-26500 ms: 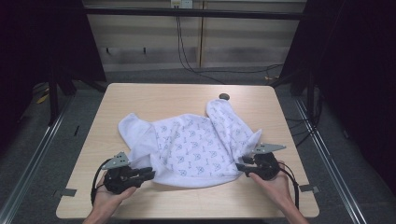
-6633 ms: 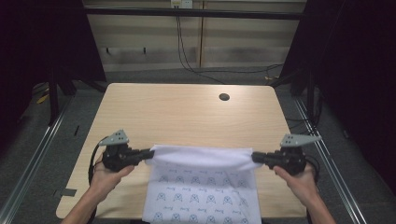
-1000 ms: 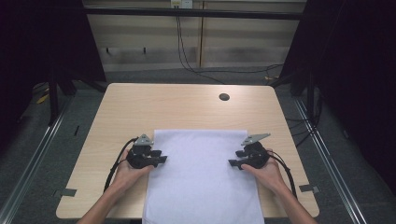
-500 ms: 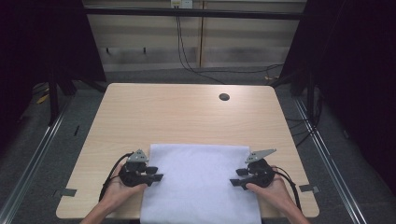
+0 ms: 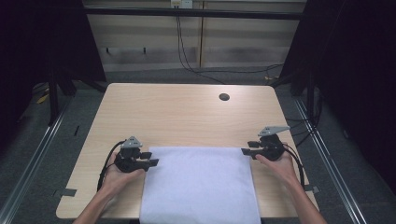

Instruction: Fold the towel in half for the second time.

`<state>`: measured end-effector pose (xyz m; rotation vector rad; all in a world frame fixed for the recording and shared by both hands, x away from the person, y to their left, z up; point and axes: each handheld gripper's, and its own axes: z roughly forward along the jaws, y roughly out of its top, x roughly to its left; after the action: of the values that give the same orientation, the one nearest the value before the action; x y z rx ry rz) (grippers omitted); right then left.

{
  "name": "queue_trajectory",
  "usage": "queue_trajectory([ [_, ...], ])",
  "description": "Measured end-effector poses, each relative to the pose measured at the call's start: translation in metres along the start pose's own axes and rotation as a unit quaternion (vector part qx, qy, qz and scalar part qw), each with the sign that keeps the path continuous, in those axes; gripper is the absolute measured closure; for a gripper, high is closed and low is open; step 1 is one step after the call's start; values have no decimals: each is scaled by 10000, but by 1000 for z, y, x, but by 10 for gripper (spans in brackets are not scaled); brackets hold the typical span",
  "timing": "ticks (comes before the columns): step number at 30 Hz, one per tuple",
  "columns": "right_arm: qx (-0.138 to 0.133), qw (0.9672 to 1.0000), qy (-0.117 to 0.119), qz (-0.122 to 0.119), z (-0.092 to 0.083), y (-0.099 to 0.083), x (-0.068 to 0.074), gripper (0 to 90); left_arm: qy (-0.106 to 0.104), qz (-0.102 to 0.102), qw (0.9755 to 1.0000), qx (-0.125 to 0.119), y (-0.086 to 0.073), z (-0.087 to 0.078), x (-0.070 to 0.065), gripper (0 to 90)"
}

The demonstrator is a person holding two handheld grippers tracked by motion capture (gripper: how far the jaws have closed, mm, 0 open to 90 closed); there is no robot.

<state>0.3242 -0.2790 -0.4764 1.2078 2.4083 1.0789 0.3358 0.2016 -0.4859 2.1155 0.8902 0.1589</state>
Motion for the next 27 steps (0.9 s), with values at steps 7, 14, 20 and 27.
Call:
queue_trajectory([
  [7,155,9995,111,242,17,-6,-16,541,79,-113,9999,67,13,12,21,435],
  [14,357,9992,201,19,22,-7,-8,716,179,-26,9995,255,6,15,30,424],
  [20,425,9983,391,92,22,-6,-7,855,124,75,9997,207,4,19,34,441],
  [27,448,9980,419,179,22,-6,-7,861,-71,222,9993,285,10,25,34,694],
])
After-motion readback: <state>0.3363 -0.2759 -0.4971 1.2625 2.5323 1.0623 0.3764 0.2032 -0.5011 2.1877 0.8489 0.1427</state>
